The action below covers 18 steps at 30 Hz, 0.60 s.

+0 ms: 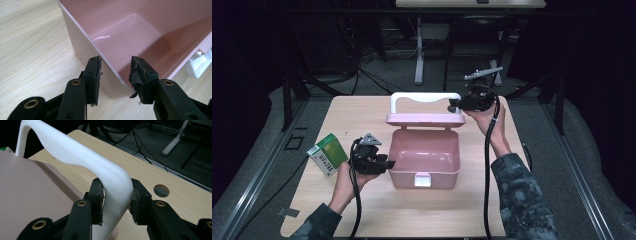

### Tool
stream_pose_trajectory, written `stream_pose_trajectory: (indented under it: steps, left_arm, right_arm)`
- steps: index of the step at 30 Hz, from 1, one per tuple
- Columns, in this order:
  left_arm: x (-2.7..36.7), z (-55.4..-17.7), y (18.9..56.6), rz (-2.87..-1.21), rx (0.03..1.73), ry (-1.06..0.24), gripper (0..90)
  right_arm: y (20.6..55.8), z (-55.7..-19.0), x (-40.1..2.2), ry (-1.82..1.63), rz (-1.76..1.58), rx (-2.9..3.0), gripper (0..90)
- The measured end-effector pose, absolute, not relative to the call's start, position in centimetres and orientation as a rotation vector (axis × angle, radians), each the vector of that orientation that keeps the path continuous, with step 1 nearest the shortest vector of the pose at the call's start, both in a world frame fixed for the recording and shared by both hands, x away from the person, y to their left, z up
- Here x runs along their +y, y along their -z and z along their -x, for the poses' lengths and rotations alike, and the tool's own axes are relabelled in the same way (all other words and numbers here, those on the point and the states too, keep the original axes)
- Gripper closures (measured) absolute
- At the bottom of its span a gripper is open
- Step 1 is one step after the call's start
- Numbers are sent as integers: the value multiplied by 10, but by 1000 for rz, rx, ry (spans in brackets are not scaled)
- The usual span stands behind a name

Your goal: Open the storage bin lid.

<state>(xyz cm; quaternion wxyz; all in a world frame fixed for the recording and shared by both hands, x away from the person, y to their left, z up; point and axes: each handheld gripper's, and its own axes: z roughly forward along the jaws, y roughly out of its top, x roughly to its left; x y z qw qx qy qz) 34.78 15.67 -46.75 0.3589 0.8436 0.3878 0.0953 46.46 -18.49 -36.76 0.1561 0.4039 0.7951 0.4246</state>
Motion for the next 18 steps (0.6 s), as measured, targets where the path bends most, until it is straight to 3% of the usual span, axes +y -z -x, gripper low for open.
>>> stream_pose_trajectory:
  steps: [11,18]
  left_arm:
    - [157,-348,466,-2198,985,-246,566]
    - [159,-348,461,-2203,981,-239,391]
  right_arm:
    - [368,-480,-185,-1218,-1207,2287,654]
    - [369,-484,-185,-1218,-1219,2290,651]
